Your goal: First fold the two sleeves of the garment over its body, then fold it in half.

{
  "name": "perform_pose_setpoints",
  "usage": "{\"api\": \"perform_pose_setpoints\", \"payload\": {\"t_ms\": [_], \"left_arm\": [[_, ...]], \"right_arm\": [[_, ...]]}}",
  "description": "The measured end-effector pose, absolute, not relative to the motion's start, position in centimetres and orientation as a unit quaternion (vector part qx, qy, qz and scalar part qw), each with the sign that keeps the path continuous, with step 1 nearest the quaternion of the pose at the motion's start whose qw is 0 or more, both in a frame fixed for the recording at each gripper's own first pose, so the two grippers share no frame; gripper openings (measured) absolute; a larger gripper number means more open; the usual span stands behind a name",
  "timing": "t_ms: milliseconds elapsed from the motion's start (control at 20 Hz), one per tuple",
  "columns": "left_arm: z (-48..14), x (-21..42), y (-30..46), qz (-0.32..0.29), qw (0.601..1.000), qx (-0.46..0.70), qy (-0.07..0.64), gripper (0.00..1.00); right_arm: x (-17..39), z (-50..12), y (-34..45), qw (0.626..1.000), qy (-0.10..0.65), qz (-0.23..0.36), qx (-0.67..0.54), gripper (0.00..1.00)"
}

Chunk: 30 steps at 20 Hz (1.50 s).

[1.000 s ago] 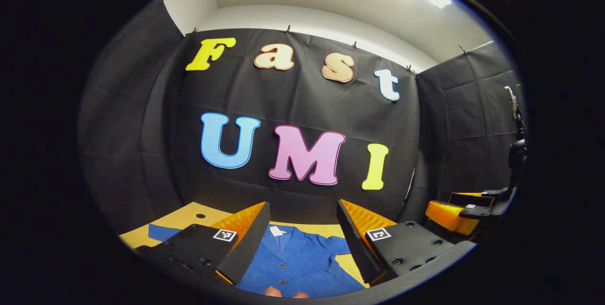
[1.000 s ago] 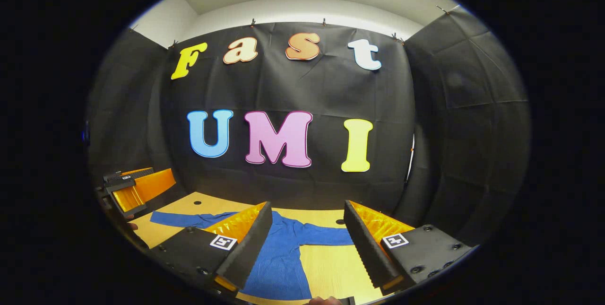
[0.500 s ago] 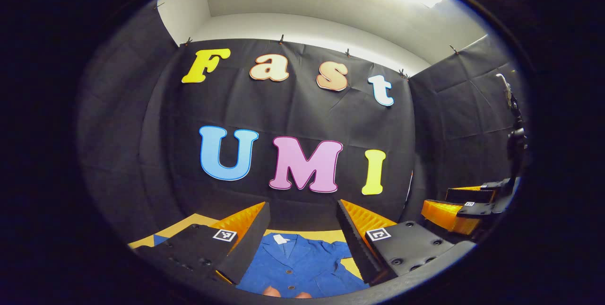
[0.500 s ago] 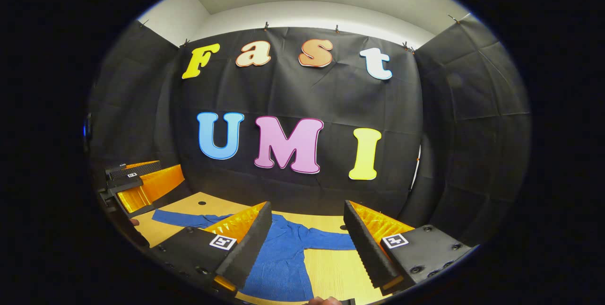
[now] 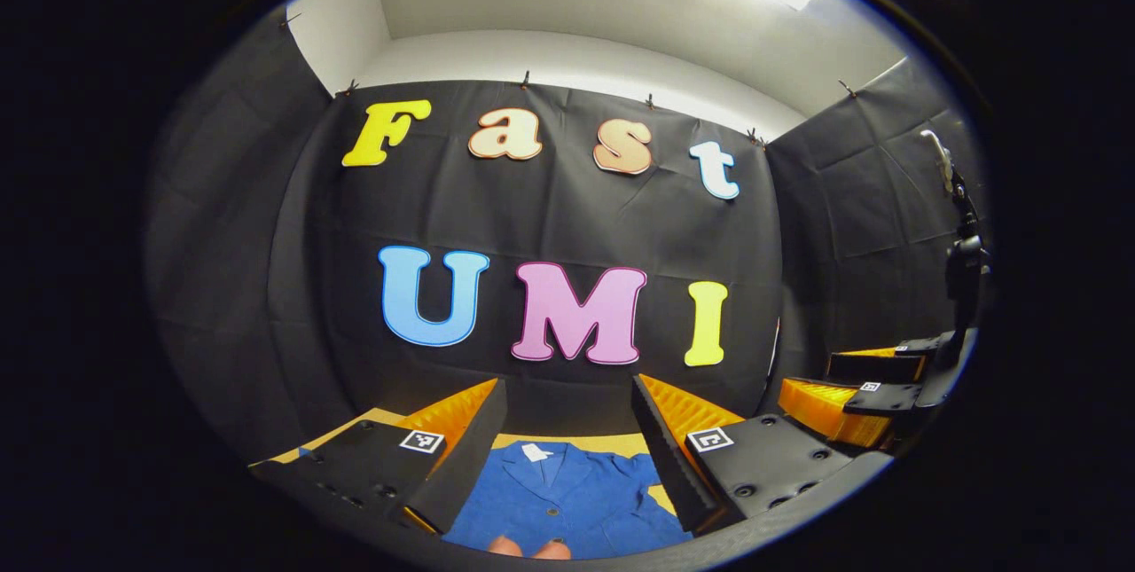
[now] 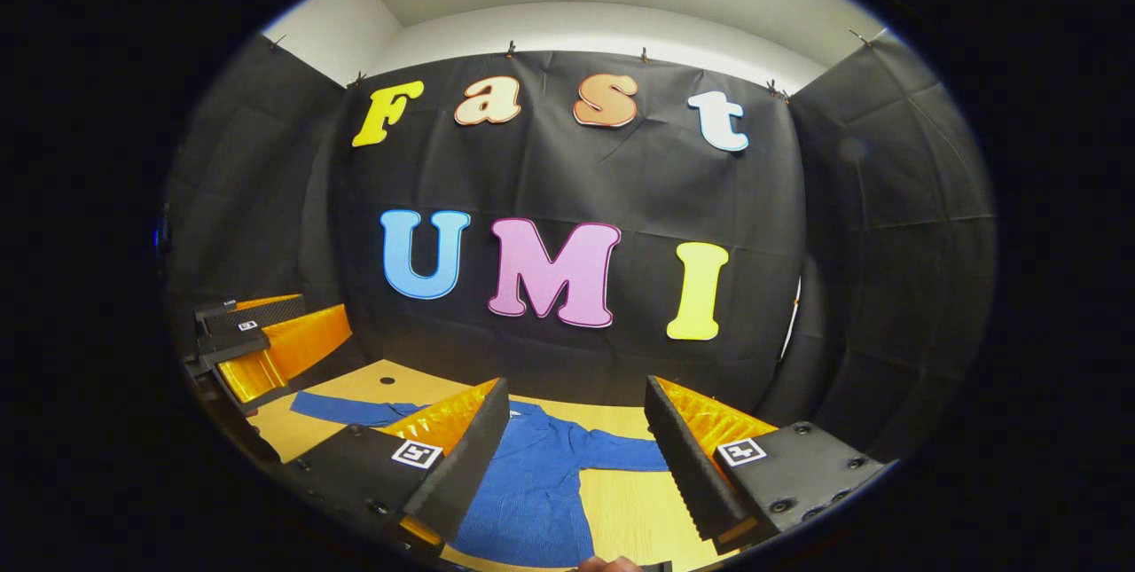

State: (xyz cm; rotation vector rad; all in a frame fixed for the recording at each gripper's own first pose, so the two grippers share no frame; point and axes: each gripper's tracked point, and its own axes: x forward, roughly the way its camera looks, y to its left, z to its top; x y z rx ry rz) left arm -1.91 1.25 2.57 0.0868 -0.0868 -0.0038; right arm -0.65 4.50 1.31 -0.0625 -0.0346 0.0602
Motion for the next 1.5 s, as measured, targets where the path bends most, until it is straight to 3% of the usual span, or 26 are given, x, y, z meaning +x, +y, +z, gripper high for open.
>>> {"api": "perform_pose_setpoints", "payload": {"t_ms": [100, 150, 200, 250, 300, 900, 950, 1300, 1500], "left_arm": [[3.0, -2.0, 0.8, -0.011, 0.997, 0.042, -0.056, 0.82], [3.2, -1.9, 0.7, -0.014, 0.997, 0.039, -0.062, 0.82], [3.4, -1.8, 0.6, -0.015, 0.997, 0.036, -0.067, 0.81], [3.3, -1.7, 0.7, -0.016, 0.997, 0.037, -0.068, 0.82], [3.2, -1.6, 0.6, -0.015, 0.997, 0.04, -0.066, 0.82], [1.5, 0.2, 0.3, -0.017, 0.997, 0.063, -0.042, 0.8], [1.2, 0.4, 0.7, -0.012, 0.998, 0.057, -0.038, 0.82], [0.0, 1.8, 1.6, -0.02, 0.999, 0.045, -0.008, 0.82], [-0.8, 2.3, 2.4, -0.028, 0.998, 0.057, -0.001, 0.82]], "right_arm": [[-0.6, 1.1, 4.4, 0.999, -0.016, 0.029, -0.033, 0.96], [-0.6, 1.0, 4.3, 0.999, -0.015, 0.028, -0.032, 0.88], [-0.5, 0.9, 4.2, 0.999, -0.014, 0.026, -0.031, 0.96], [-0.6, 0.8, 4.0, 0.999, -0.012, 0.025, -0.03, 0.96], [-0.4, 0.8, 3.9, 0.999, -0.012, 0.023, -0.029, 0.88], [0.5, -0.2, 2.1, 1.0, 0.005, 0.0, -0.031, 0.88], [0.7, -0.4, 1.6, 1.0, 0.008, -0.006, -0.03, 0.97], [2.5, -1.2, -2.2, 0.998, 0.009, -0.054, -0.028, 0.97], [4.4, -4.7, -6.9, 0.994, 0.034, -0.097, -0.026, 0.97]]}}
